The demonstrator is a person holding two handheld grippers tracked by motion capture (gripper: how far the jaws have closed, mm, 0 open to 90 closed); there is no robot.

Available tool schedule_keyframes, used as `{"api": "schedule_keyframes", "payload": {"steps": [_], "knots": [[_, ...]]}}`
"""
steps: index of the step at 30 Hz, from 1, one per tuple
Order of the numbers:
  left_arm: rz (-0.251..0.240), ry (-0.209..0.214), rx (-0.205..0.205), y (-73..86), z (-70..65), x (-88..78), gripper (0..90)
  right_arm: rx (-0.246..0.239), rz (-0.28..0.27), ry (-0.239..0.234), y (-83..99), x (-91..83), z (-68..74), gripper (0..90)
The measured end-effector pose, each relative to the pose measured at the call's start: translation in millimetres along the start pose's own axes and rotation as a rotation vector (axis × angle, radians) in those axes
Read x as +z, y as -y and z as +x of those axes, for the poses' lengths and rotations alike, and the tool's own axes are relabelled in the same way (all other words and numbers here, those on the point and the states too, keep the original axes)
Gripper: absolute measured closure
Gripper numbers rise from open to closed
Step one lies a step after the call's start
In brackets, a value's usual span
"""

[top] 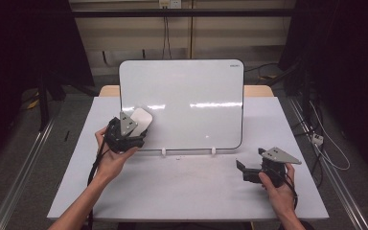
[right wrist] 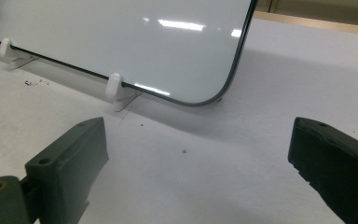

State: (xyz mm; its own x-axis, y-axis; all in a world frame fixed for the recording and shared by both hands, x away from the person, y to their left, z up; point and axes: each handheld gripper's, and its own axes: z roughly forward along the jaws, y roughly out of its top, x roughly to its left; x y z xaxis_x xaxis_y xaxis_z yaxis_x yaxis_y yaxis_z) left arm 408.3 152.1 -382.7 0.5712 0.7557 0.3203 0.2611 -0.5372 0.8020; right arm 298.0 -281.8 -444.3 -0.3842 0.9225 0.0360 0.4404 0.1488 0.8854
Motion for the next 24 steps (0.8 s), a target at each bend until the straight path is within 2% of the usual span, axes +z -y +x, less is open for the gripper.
{"api": "schedule_keyframes", "payload": {"steps": [3,6,11,15,19,22,23,24], "knots": [[-0.004,0.001,0.02,-0.8,-3.0,2.6,30.5,0.004,0.003,0.002,0.2,0.2,-0.4,4.5],[0.016,0.004,0.03,0.1,-6.1,8.3,30.5,0.0,0.0,-0.001,0.1,0.2,-0.2,4.5],[0.032,-0.012,0.05,1.7,-9.5,14.0,30.2,0.002,-0.004,0.0,0.0,-1.0,-0.6,4.5],[0.032,-0.013,0.045,1.8,-9.8,14.2,30.2,0.002,-0.005,0.002,0.4,-1.5,-1.5,4.4],[0.026,-0.001,0.017,1.7,-9.1,13.1,29.5,0.003,-0.004,0.0,0.1,-1.6,-1.0,4.5],[0.032,0.018,0.006,1.2,-7.4,11.5,19.7,0.0,-0.006,0.0,-0.1,-1.4,-0.7,4.5],[0.029,0.015,0.008,1.2,-7.5,10.8,19.7,0.0,-0.006,0.0,-0.1,-1.4,-0.7,4.5],[0.031,0.028,-0.006,0.6,-6.9,8.6,15.0,0.002,-0.005,0.0,-0.1,-1.6,-0.7,4.5]]}}
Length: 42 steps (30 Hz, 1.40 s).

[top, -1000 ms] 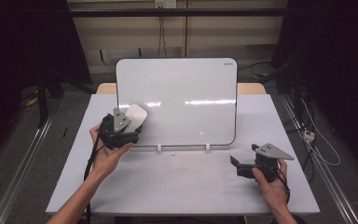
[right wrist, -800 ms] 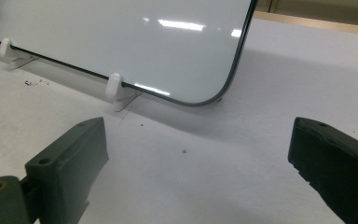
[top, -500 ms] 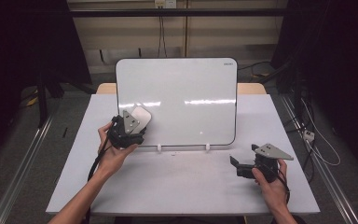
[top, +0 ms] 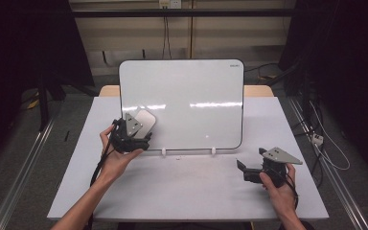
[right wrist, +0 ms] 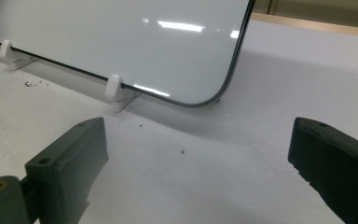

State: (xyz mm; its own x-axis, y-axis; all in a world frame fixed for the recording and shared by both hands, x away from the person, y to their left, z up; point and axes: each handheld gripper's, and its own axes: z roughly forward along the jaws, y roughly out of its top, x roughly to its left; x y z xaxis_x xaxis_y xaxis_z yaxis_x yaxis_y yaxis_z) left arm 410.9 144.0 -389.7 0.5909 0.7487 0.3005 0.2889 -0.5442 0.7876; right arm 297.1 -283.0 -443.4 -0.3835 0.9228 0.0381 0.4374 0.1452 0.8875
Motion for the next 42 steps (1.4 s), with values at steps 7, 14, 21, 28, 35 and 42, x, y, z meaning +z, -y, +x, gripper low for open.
{"api": "schedule_keyframes", "payload": {"steps": [7,14,21,28,35,42], "knots": [[-0.028,0.046,-0.074,-2.0,2.1,-9.8,5.7,0.002,0.001,0.0,-0.1,-0.1,0.2,4.5],[-0.038,0.122,-0.143,-1.9,5.6,-21.7,5.1,-0.003,0.0,0.0,-0.3,0.6,0.9,4.5],[-0.087,0.167,-0.201,1.5,7.0,-33.9,4.8,-0.004,0.004,-0.003,-0.5,1.5,1.9,4.5],[-0.079,0.141,-0.221,11.9,9.6,-41.5,5.3,-0.003,0.001,-0.001,-0.4,1.3,1.6,4.5],[-0.065,0.141,-0.242,24.6,6.9,-48.8,6.1,-0.003,0.004,-0.002,-0.5,1.6,1.9,4.5],[-0.041,0.107,-0.196,42.4,2.0,-48.4,4.8,-0.004,0.003,0.001,-0.4,1.4,1.7,4.5]]}}
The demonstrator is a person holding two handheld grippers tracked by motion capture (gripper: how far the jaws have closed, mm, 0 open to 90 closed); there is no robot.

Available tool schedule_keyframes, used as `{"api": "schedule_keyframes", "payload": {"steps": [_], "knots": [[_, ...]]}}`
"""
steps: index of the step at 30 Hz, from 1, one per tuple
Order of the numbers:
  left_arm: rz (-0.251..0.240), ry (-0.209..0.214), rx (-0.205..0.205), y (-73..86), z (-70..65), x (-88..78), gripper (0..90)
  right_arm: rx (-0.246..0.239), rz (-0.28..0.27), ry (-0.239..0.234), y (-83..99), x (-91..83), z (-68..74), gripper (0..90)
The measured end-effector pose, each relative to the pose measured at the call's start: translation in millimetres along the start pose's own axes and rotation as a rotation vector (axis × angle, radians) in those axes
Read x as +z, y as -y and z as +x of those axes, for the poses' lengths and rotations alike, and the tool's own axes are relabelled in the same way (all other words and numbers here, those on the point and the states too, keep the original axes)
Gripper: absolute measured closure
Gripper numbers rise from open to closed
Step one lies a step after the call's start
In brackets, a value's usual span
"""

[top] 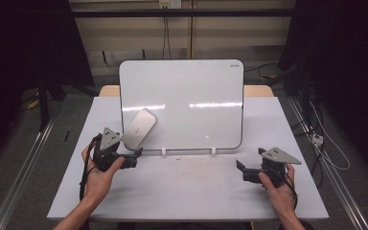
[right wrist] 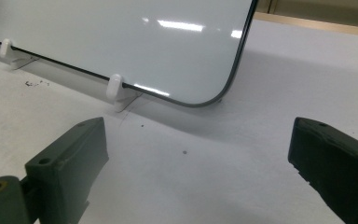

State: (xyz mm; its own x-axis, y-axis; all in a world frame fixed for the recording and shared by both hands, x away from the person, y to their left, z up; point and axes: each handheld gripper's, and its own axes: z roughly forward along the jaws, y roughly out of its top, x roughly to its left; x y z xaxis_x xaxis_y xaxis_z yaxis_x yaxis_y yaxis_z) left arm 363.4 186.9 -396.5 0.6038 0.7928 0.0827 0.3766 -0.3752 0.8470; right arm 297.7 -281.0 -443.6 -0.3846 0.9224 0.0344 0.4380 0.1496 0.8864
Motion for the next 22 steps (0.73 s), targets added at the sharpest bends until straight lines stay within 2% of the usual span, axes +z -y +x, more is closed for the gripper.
{"api": "schedule_keyframes", "payload": {"steps": [4,11,13,17,20,22], "knots": [[0.007,-0.008,-0.035,13.2,1.4,0.2,5.2,0.002,0.001,0.0,0.0,-0.4,0.3,4.5],[0.016,-0.056,-0.055,35.0,5.0,-11.7,5.8,0.003,0.001,0.001,0.4,-1.0,0.3,4.5],[0.011,-0.048,-0.072,40.5,6.0,-12.8,5.8,0.002,0.001,0.002,0.5,-0.4,-0.3,4.5],[-0.017,-0.031,-0.074,43.9,7.3,-12.2,5.7,-0.001,0.006,-0.003,0.1,0.4,0.5,4.5],[-0.025,-0.033,-0.102,44.9,7.4,-12.6,5.9,0.0,0.007,-0.004,0.5,0.0,0.6,4.5],[-0.023,-0.04,-0.097,44.9,7.1,-13.9,5.8,0.001,0.006,-0.002,0.9,-0.3,-0.5,4.5]]}}
